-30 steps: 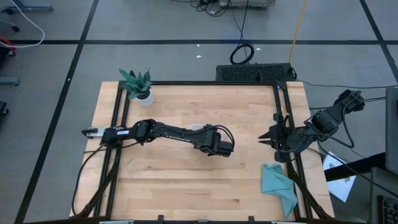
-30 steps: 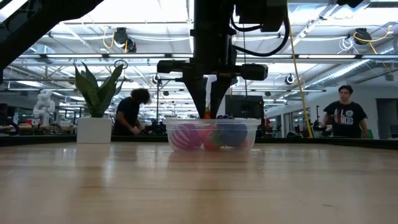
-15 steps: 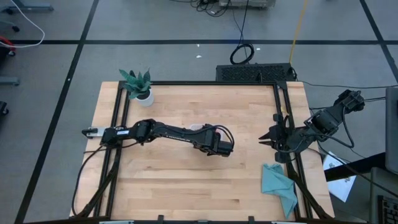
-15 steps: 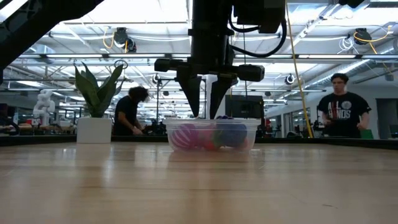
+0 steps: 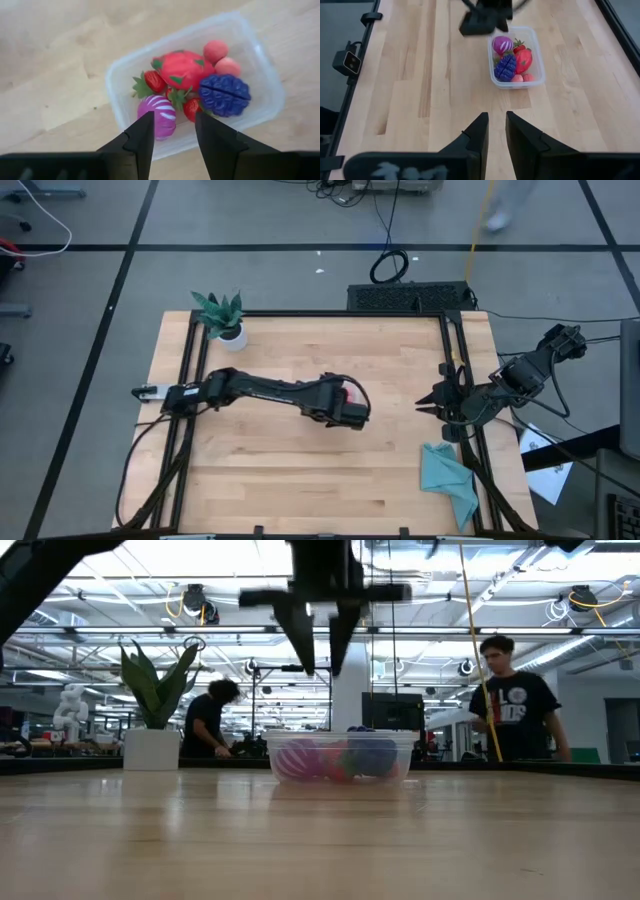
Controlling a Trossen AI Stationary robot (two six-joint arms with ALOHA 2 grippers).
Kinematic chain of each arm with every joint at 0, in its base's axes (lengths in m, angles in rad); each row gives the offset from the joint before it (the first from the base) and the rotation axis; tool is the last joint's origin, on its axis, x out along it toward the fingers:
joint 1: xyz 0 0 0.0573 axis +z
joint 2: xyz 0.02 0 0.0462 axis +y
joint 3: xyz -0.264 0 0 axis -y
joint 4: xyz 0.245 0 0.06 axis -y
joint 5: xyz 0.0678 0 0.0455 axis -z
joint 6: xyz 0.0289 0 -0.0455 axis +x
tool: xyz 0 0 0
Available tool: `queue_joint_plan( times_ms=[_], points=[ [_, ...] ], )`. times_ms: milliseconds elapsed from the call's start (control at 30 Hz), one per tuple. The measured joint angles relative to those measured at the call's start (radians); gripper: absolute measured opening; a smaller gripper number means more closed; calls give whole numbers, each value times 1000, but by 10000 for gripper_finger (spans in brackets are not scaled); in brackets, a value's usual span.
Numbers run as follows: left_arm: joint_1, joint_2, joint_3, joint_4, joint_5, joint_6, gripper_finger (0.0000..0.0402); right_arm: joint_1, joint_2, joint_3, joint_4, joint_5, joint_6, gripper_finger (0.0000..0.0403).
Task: Pick and placing Produce into tupperware
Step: Return to Home Position
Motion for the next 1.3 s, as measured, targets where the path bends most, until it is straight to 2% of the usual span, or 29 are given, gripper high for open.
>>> queue_joint_plan(
  times_ms=[267, 433, 600, 800, 967, 1167, 1300],
  points=[
    [-69, -118, 0, -44, -137, 37, 138, -1, -10, 0, 15, 0, -24, 55],
    [-127, -200, 0, -47, -275, 67, 143, -2, -50, 0, 44, 2, -32, 55],
    [-208, -273, 0, -47, -354, 106, 145, -2, -104, 0, 85, 7, -66, 55],
    [-321, -359, 0, -46, -478, 211, 145, -2, -154, 0, 231, 10, -241, 55],
    [-397, -436, 0, -47, -520, 306, 145, -2, -181, 0, 319, 10, -376, 55],
    [-507, -530, 0, -46, -657, 353, 145, -2, -216, 0, 286, 9, -395, 55],
    [-550, -561, -8, -44, -716, 362, 145, -2, -267, 24, 209, 9, -351, 55]
  ],
)
